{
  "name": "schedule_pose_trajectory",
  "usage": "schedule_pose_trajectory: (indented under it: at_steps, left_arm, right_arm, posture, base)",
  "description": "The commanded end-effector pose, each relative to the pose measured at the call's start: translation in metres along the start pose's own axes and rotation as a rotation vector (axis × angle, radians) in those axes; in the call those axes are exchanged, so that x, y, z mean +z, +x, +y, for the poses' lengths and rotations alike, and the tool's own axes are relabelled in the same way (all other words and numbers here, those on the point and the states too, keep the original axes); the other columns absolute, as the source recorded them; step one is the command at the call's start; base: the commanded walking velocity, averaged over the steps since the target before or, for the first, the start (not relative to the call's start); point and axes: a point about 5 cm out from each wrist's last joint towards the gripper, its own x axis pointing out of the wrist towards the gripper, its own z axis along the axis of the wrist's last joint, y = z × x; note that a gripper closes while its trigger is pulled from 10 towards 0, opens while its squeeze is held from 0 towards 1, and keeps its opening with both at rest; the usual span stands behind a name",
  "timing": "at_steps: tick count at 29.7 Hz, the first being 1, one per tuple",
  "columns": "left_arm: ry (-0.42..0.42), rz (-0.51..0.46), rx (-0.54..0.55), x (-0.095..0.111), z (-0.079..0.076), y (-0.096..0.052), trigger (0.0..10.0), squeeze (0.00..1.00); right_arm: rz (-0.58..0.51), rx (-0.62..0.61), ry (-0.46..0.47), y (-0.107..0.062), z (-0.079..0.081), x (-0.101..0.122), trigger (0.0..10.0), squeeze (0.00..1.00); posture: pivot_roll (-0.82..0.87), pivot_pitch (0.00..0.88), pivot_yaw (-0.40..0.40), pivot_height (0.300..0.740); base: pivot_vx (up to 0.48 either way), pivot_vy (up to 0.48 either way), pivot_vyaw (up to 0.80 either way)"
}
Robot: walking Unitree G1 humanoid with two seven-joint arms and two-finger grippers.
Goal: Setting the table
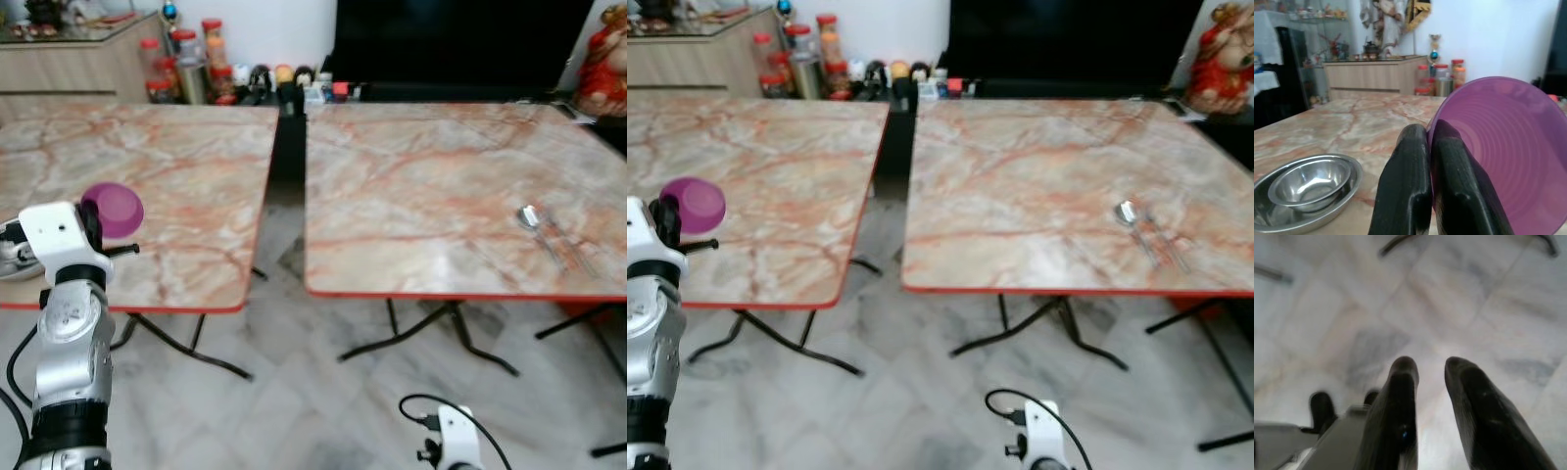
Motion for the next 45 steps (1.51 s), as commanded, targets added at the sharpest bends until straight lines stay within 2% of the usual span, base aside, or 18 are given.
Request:
schedule_pose_trajectory:
  at_steps: [1,12,19,39,45]
  left_arm:
    - [0.031,-0.011,0.026,0.004,0.009,0.001,10.0,0.0]
    - [0.033,-0.009,0.052,0.004,0.016,0.0,10.0,0.0]
    - [0.013,-0.014,0.043,0.005,0.007,0.004,10.0,0.0]
    - [-0.007,-0.028,0.028,0.009,0.0,0.01,10.0,0.0]
    - [-0.008,-0.008,-0.016,0.005,-0.005,0.01,10.0,0.0]
  right_arm:
    - [-0.028,0.016,0.013,0.001,0.007,0.008,10.0,0.0]
    - [-0.028,0.025,0.003,0.002,0.007,0.009,10.0,0.0]
    - [-0.028,0.025,0.004,0.002,0.006,0.01,10.0,0.0]
    - [-0.033,0.007,0.022,0.002,0.006,0.012,10.0,0.0]
    - [-0.033,0.009,0.02,0.002,0.006,0.011,10.0,0.0]
  posture:
    - [0.08,0.0,-0.003,0.74]
    - [0.09,0.0,-0.009,0.74]
    - [0.09,0.0,-0.008,0.74]
    - [0.1,0.0,-0.007,0.74]
    - [0.1,0.0,-0.011,0.74]
  base:
    - [0.0,0.48,0.0]
    - [0.0,0.48,0.0]
    - [0.0,0.48,0.0]
    - [0.0,0.48,0.0]
    - [0.0,0.053,0.0]
